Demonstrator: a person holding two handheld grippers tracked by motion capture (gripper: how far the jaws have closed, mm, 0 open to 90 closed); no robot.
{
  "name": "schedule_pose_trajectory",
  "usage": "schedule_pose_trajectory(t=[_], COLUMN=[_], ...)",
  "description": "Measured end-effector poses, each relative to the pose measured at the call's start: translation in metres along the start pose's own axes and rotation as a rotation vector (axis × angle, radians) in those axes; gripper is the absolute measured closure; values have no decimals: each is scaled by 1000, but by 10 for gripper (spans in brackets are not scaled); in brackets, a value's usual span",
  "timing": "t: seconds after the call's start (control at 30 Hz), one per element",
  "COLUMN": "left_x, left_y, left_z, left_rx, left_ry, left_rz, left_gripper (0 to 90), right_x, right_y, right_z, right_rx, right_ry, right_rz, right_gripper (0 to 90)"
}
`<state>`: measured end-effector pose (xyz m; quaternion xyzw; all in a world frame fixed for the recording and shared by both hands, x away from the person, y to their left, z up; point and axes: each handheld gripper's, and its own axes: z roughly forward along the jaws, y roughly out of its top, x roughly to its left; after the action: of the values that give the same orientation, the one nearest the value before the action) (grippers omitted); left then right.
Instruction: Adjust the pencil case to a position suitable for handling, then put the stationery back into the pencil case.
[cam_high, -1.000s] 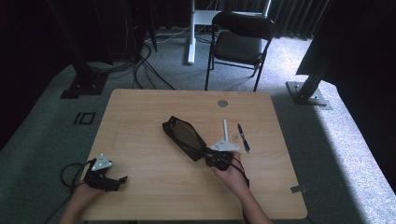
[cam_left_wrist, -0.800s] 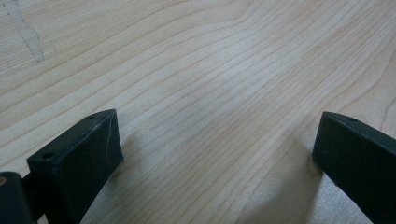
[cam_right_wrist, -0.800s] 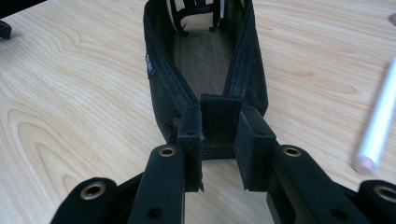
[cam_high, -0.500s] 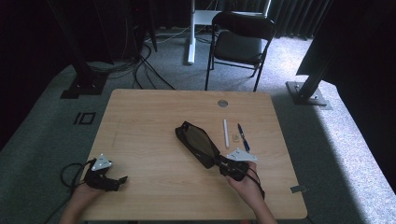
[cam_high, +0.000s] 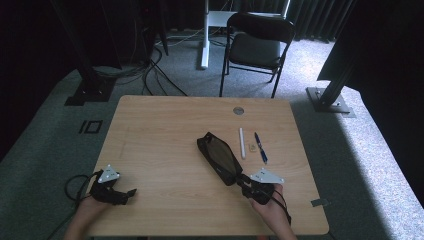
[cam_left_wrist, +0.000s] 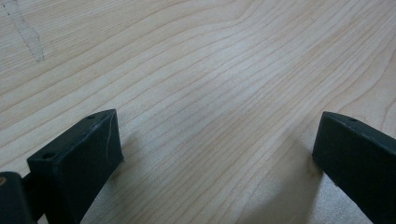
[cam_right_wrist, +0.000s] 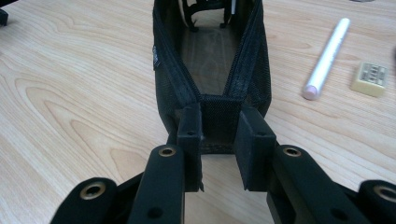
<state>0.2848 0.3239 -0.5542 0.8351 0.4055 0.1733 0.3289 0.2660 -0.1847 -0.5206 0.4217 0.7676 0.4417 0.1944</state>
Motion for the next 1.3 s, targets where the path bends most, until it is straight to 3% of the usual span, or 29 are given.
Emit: schedule_pose_trajectory(t=[0.17,0.3,0.53,0.57,0.8,1.03,1.2,1.3], left_x=[0,0,0,0,0,0,0,0], left_y=[0,0,0,0,0,0,0,0], left_z=[0,0,0,0,0,0,0,0], left_rx=[0,0,0,0,0,0,0,0], left_ry=[0,0,0,0,0,0,0,0], left_rz=[0,0,0,-1,0,0,0,0], left_gripper=[16,16,16,16,16,16,16,16], right_x=[1,0,-11,-20,-56,-92,-116,-127], right_y=[-4,-2,8,12,21,26,30,32], right_z=[-8,-11,-23,-27,-23,0,19,32], right_rx=[7,-4,-56,-71,-79,-62,-53,-29], right_ry=[12,24,2,-33,-119,-198,-222,-235], right_rz=[0,14,38,41,57,90,128,123], right_gripper=[726,597,551,544,535,546,563,568])
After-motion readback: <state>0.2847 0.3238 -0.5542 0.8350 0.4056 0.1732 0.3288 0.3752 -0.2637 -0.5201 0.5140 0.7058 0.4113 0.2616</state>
